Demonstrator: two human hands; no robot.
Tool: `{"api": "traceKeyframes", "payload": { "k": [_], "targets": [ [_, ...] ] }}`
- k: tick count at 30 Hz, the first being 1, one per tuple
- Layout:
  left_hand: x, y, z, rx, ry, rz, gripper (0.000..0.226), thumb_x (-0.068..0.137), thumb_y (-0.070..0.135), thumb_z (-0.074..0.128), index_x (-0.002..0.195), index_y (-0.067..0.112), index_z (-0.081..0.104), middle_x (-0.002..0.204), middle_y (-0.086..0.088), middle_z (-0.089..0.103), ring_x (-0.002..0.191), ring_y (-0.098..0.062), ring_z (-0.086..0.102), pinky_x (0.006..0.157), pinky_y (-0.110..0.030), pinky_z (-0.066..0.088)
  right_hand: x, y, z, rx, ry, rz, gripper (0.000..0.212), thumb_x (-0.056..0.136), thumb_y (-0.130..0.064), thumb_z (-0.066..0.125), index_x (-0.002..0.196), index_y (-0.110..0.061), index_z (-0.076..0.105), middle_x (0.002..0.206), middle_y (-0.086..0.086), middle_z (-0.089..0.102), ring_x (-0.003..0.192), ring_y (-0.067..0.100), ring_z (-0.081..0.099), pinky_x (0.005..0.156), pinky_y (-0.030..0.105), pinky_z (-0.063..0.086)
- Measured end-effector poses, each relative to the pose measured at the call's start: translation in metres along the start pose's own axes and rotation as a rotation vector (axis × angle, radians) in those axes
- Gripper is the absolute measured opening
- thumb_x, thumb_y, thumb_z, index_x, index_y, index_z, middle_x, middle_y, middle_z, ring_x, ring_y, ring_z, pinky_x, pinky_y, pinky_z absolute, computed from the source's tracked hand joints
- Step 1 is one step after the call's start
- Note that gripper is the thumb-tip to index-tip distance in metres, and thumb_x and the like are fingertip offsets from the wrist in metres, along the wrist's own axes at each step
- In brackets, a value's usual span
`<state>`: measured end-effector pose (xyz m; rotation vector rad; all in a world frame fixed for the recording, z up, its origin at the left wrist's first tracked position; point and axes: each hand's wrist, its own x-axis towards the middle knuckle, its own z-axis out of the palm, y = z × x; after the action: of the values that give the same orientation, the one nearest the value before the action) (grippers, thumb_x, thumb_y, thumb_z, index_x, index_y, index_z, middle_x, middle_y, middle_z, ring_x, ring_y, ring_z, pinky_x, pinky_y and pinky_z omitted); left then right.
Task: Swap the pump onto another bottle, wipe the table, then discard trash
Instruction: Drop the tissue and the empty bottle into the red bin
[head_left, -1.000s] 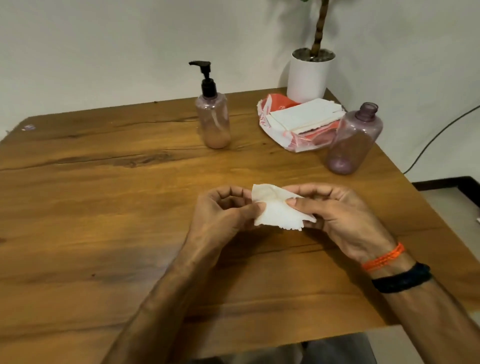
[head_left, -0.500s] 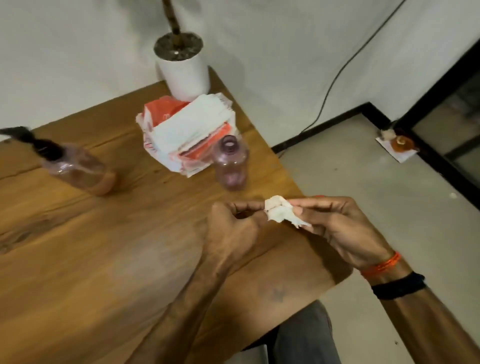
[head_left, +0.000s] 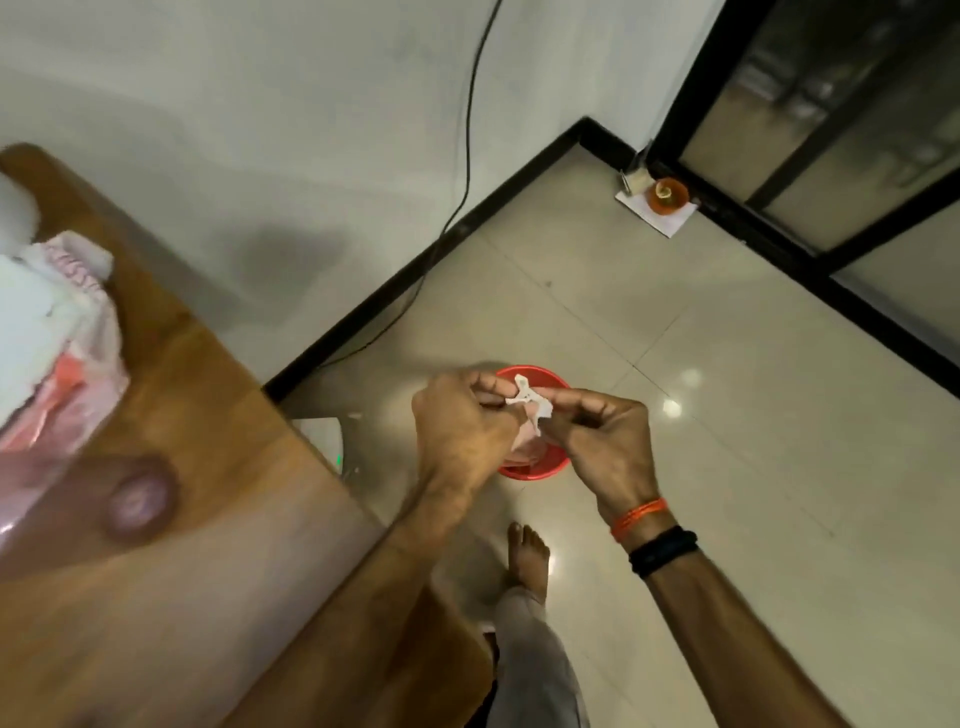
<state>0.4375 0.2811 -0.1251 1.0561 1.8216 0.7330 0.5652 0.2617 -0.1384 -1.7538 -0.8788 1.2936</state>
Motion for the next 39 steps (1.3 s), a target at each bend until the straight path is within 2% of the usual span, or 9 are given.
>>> {"api": "traceKeyframes", "payload": {
  "k": [5, 10, 12, 14, 16, 23, 28, 33, 39],
  "targets": [
    [0.054, -0.019, 0.054, 0.073, -0.071, -0.113, 0.014, 0.068, 0.013, 0.085, 0.078, 0.013, 0.076, 0.082, -0.004, 0.076, 0.078, -0.018, 0.072, 0.080, -0.032, 0.059, 0.056, 0.041, -0.002, -0.059, -0.001, 0.079, 0.026, 0.079, -0.004, 0.073, 0.102, -0.017, 0.078, 0.093, -0.002, 0.077, 0.087, 0.008, 0.073, 0.088, 0.033, 0.058],
    [0.093, -0.057, 0.099, 0.156, -0.351, -0.285, 0.038, 0.071, 0.003, 0.078, 0.109, 0.004, 0.069, 0.098, -0.010, 0.074, 0.088, -0.017, 0.070, 0.077, -0.016, 0.053, 0.108, 0.092, -0.001, -0.185, -0.140, 0.208, 0.048, 0.083, -0.001, 0.062, 0.128, -0.017, 0.063, 0.126, -0.002, 0.065, 0.109, 0.010, 0.061, 0.087, 0.014, 0.046],
    [0.101, -0.070, 0.106, 0.153, -0.451, -0.333, 0.050, 0.074, -0.004, 0.074, 0.122, -0.004, 0.059, 0.120, -0.023, 0.065, 0.113, -0.034, 0.063, 0.081, -0.018, 0.055, 0.122, 0.110, -0.002, -0.273, -0.201, 0.279, 0.050, 0.084, -0.004, 0.060, 0.132, -0.019, 0.059, 0.130, -0.001, 0.063, 0.115, 0.017, 0.058, 0.092, 0.020, 0.042],
    [0.104, -0.078, 0.109, 0.190, -0.493, -0.350, 0.058, 0.073, 0.001, 0.075, 0.128, -0.001, 0.055, 0.124, -0.022, 0.063, 0.117, -0.036, 0.060, 0.077, -0.015, 0.055, 0.130, 0.125, -0.004, -0.337, -0.205, 0.342, 0.048, 0.085, -0.008, 0.058, 0.131, -0.021, 0.059, 0.131, 0.000, 0.063, 0.120, 0.023, 0.057, 0.104, 0.031, 0.044],
    [0.104, -0.081, 0.111, 0.257, -0.525, -0.349, 0.066, 0.067, 0.012, 0.080, 0.127, 0.004, 0.055, 0.122, -0.018, 0.065, 0.117, -0.033, 0.061, 0.096, -0.032, 0.052, 0.132, 0.134, -0.006, -0.341, -0.190, 0.397, 0.049, 0.085, -0.008, 0.059, 0.132, -0.021, 0.058, 0.132, 0.001, 0.062, 0.122, 0.024, 0.057, 0.109, 0.037, 0.042],
    [0.085, -0.064, 0.091, 0.216, -0.438, -0.335, 0.043, 0.083, 0.002, 0.068, 0.124, -0.005, 0.058, 0.124, -0.025, 0.063, 0.116, -0.040, 0.059, 0.101, -0.046, 0.048, 0.118, 0.115, -0.016, -0.269, -0.112, 0.404, 0.035, 0.082, 0.002, 0.062, 0.114, -0.013, 0.067, 0.117, 0.002, 0.069, 0.105, 0.016, 0.061, 0.097, 0.020, 0.043],
    [0.057, -0.031, 0.058, 0.159, -0.318, -0.316, 0.037, 0.076, 0.007, 0.075, 0.109, -0.002, 0.064, 0.118, -0.022, 0.065, 0.111, -0.031, 0.063, 0.094, -0.037, 0.050, 0.079, 0.067, -0.016, -0.242, -0.103, 0.292, 0.030, 0.081, 0.002, 0.064, 0.108, -0.010, 0.069, 0.113, 0.004, 0.071, 0.111, 0.019, 0.064, 0.106, 0.033, 0.045],
    [0.014, 0.003, 0.002, 0.047, -0.185, -0.222, 0.024, 0.074, 0.011, 0.076, 0.072, 0.028, 0.059, 0.082, 0.013, 0.065, 0.094, -0.017, 0.064, 0.082, -0.021, 0.046, 0.021, 0.005, -0.007, -0.234, -0.113, 0.133, 0.027, 0.080, -0.003, 0.064, 0.100, -0.021, 0.068, 0.110, 0.000, 0.072, 0.109, 0.018, 0.065, 0.104, 0.039, 0.048],
    [-0.046, 0.024, -0.080, -0.032, -0.072, -0.097, 0.051, 0.074, 0.019, 0.080, 0.122, 0.013, 0.060, 0.112, 0.007, 0.064, 0.099, -0.008, 0.061, 0.081, -0.013, 0.044, -0.054, -0.066, 0.023, -0.208, -0.203, -0.056, 0.031, 0.084, 0.008, 0.061, 0.111, -0.007, 0.065, 0.114, 0.008, 0.070, 0.102, 0.019, 0.068, 0.101, 0.037, 0.050]
  ]
}}
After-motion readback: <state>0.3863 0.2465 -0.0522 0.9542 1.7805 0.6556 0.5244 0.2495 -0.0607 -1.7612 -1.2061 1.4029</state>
